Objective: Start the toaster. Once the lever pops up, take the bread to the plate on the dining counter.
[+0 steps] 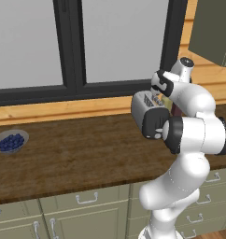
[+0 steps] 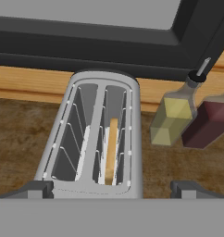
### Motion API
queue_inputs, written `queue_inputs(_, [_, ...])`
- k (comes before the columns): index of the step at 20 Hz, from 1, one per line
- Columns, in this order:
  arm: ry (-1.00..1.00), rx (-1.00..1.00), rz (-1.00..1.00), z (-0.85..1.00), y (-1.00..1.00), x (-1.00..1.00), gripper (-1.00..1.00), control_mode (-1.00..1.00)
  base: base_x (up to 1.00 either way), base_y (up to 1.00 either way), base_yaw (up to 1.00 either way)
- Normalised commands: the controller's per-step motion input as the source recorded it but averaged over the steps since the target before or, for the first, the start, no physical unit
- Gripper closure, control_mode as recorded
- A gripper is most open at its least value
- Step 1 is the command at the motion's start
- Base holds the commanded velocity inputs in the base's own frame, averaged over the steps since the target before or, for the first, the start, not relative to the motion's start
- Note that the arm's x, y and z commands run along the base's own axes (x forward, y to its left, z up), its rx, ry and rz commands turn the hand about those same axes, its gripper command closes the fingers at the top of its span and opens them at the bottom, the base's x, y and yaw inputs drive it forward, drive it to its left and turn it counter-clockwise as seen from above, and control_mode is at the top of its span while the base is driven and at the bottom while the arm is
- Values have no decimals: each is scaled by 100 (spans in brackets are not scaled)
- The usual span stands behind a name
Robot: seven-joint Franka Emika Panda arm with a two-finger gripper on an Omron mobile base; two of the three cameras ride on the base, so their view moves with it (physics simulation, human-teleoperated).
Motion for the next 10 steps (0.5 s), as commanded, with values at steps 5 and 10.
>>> queue_inputs(5, [0, 0, 0, 0, 0, 0, -100, -100, 0, 0, 0])
queue_inputs(10, [0, 0, 0, 0, 0, 0, -100, -100, 0, 0, 0])
